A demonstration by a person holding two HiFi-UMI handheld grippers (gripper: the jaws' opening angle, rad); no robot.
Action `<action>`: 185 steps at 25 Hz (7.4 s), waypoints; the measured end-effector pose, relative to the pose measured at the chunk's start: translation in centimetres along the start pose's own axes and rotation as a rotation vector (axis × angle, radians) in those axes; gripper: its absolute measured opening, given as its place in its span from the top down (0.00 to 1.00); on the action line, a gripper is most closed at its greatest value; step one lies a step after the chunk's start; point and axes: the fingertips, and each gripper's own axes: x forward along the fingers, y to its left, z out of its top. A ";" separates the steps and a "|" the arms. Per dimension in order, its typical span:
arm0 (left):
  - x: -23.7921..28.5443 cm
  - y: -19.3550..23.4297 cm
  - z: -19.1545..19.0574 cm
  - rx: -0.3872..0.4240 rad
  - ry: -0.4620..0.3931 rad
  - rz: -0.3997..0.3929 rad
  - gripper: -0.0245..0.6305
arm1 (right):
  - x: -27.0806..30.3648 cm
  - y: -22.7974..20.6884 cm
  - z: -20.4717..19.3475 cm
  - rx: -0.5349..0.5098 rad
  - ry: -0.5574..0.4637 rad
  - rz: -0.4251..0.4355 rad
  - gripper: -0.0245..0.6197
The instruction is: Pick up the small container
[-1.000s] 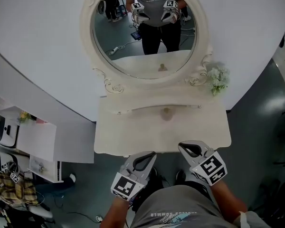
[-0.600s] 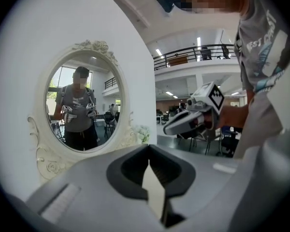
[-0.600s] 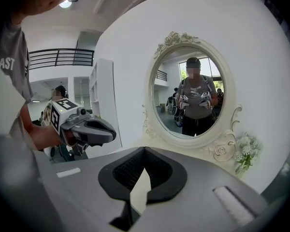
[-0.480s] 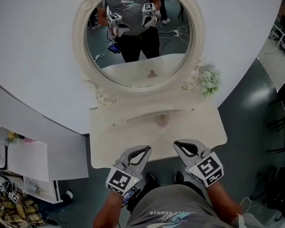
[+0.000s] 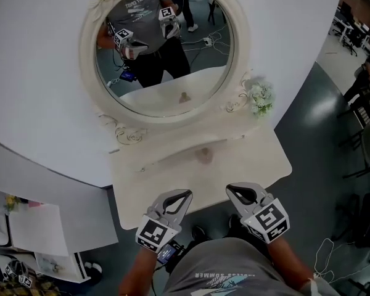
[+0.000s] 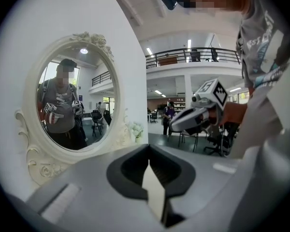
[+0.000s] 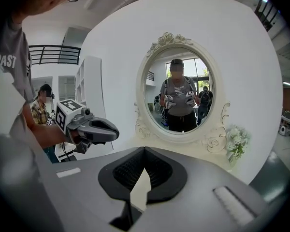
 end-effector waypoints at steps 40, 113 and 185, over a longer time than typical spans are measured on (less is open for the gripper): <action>11.4 10.7 -5.6 -0.119 0.098 0.233 0.96 | 9.0 -12.0 -3.4 -0.021 0.132 0.181 0.96; 18.0 16.5 -21.7 -0.368 0.237 0.246 0.96 | 16.9 -9.3 -16.4 0.175 0.387 0.321 0.96; 28.6 12.1 -22.6 -0.052 0.160 0.137 0.81 | 13.7 -10.5 -24.5 0.278 0.500 0.267 0.96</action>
